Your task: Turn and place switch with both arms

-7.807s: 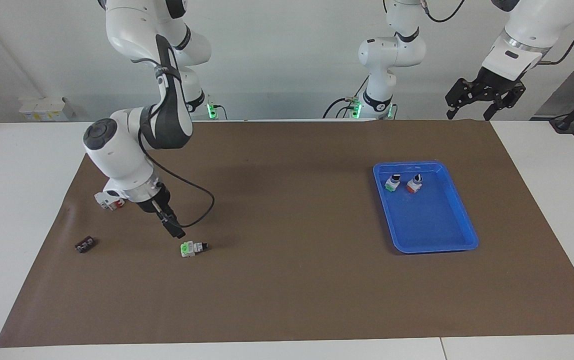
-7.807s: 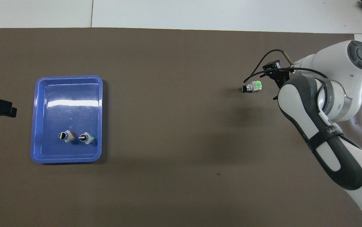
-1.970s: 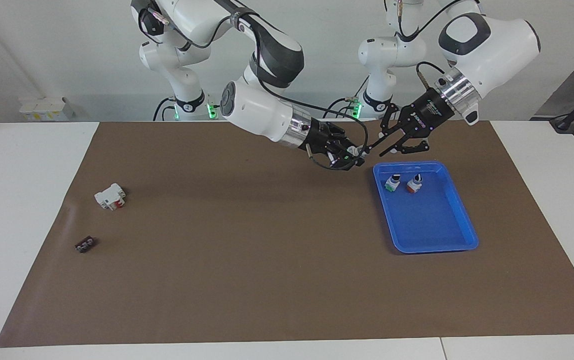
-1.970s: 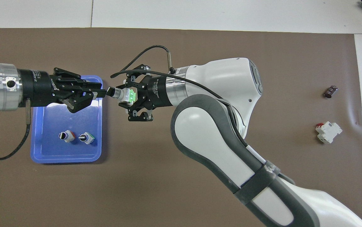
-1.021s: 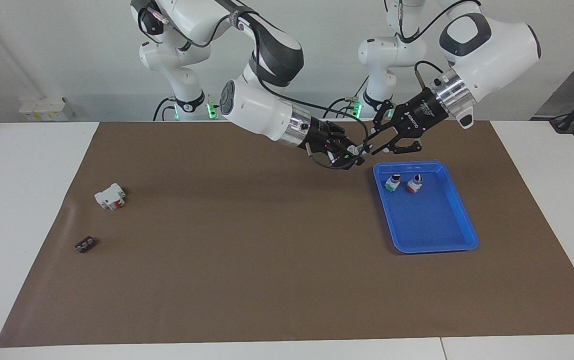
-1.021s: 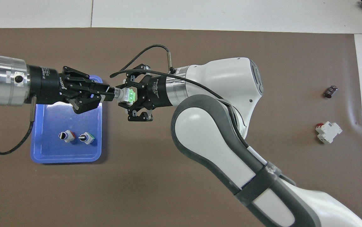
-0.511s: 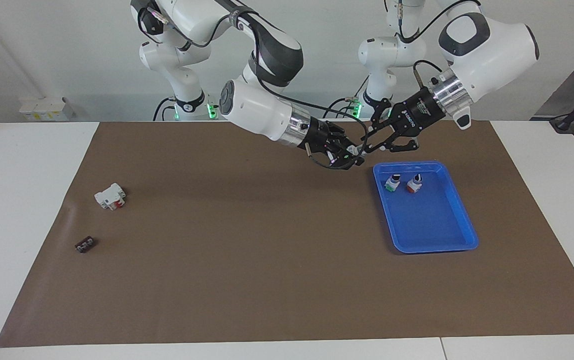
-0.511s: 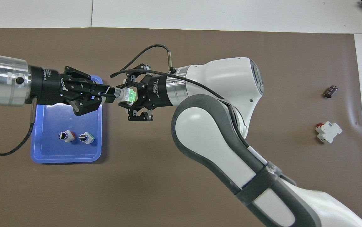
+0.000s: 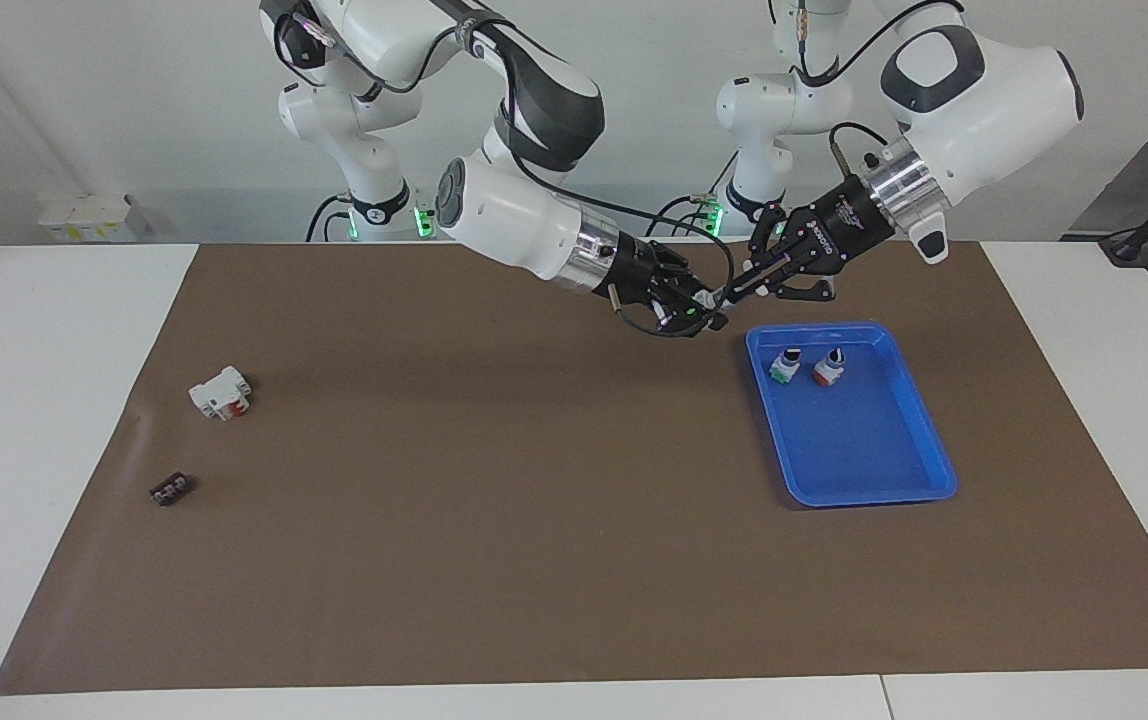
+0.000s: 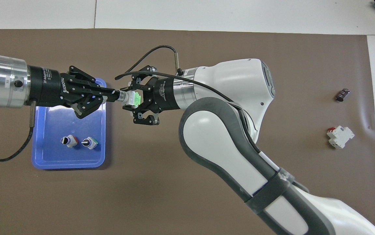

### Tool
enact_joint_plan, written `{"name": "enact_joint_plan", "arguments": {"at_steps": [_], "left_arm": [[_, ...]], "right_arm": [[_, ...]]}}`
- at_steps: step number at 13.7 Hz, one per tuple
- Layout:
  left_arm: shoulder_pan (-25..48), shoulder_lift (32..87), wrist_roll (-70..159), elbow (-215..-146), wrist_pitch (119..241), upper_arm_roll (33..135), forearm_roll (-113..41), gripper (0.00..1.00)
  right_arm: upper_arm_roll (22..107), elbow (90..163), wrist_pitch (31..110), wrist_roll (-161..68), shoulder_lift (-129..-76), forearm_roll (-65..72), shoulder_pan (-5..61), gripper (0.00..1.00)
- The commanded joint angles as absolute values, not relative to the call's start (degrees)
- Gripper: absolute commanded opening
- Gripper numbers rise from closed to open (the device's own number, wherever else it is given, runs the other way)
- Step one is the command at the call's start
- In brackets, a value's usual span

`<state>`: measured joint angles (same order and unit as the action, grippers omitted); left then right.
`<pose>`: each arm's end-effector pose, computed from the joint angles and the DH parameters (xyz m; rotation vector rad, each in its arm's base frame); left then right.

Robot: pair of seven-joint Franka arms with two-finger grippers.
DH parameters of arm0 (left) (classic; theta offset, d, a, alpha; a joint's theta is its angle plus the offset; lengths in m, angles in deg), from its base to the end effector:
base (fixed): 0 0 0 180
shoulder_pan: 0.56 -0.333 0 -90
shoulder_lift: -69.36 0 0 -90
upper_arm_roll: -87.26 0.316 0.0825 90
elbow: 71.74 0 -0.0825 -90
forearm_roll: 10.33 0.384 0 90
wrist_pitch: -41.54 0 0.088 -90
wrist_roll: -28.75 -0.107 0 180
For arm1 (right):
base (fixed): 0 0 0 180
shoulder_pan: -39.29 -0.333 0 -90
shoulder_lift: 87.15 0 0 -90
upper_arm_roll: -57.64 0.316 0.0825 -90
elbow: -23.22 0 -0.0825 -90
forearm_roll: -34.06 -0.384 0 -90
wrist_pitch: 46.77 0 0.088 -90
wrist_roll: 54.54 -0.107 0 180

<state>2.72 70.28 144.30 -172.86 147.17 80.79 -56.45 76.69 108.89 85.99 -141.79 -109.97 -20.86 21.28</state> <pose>0.5540 -0.1537 0.5891 1.3452 2.1814 -0.8833 0.5828 0.4096 0.5096 -1.6623 1.4939 0.7990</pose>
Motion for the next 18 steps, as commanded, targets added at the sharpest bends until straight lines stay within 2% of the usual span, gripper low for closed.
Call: {"name": "enact_joint_plan", "arguments": {"at_steps": [1,7,10,18], "left_arm": [[3.1,69.6,139.3,-171.4,145.1,80.2,-57.4,0.0],[3.1,70.2,116.9,-170.7,138.8,80.1,-56.8,0.0],[3.1,70.5,98.9,-170.4,138.1,78.7,-50.7,0.0],[3.1,71.3,68.6,-170.9,137.9,78.2,-44.8,0.0]], "right_arm": [[77.2,110.0,86.0,-142.1,-109.1,-22.2,21.8,0.0],[77.2,110.0,85.9,-142.4,-109.1,-22.2,21.9,0.0],[77.2,110.0,85.9,-142.4,-109.1,-22.2,21.9,0.0],[77.2,110.0,85.7,-143.2,-109.1,-22.2,21.9,0.0]]}}
